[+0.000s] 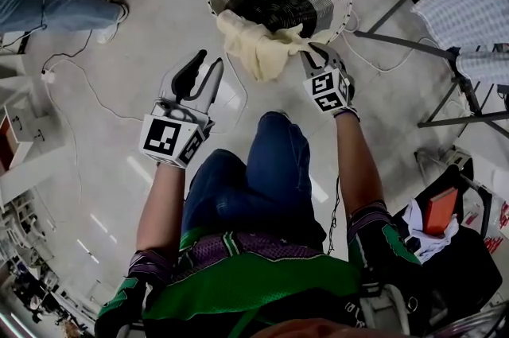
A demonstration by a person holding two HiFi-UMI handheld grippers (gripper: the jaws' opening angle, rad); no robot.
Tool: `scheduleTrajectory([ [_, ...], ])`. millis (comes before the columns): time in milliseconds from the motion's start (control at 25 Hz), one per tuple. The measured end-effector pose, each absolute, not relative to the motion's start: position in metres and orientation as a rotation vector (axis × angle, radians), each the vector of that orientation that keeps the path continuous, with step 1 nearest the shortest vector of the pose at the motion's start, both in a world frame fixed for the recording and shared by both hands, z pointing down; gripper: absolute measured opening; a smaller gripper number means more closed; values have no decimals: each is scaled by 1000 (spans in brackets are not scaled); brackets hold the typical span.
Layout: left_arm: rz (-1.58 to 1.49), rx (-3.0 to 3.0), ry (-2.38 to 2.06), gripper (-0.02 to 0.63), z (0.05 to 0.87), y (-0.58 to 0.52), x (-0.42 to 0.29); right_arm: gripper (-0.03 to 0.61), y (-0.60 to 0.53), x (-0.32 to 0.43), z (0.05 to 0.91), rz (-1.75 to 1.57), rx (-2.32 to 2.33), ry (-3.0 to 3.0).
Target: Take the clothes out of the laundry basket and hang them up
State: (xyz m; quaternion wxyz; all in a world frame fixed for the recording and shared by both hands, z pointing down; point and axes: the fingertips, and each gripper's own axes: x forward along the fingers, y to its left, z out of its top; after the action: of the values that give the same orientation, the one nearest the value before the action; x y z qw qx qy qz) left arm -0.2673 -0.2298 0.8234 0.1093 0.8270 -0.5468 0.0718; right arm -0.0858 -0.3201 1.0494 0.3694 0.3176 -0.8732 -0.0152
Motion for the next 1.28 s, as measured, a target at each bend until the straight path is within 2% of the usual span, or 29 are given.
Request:
scheduleTrajectory([
  [160,210,2421,-1611,140,808,-227,-272,69,-313,-82,1041,-38,779,-2198],
  [200,206,2414,-1610,140,803,-225,-273,56,-310,-80,1037,-21,778,-2194],
  [240,200,2407,-1608,140,798,-223,-273,8,-308,-78,1032,2,781,-2194],
  [640,141,2401,-1627,140,720,-219,-275,5,-300,-90,941,3,778,-2236],
  [1280,87,2428,-1688,139,522,-160,-291,5,-269,-101,702,-97,840,-2269],
])
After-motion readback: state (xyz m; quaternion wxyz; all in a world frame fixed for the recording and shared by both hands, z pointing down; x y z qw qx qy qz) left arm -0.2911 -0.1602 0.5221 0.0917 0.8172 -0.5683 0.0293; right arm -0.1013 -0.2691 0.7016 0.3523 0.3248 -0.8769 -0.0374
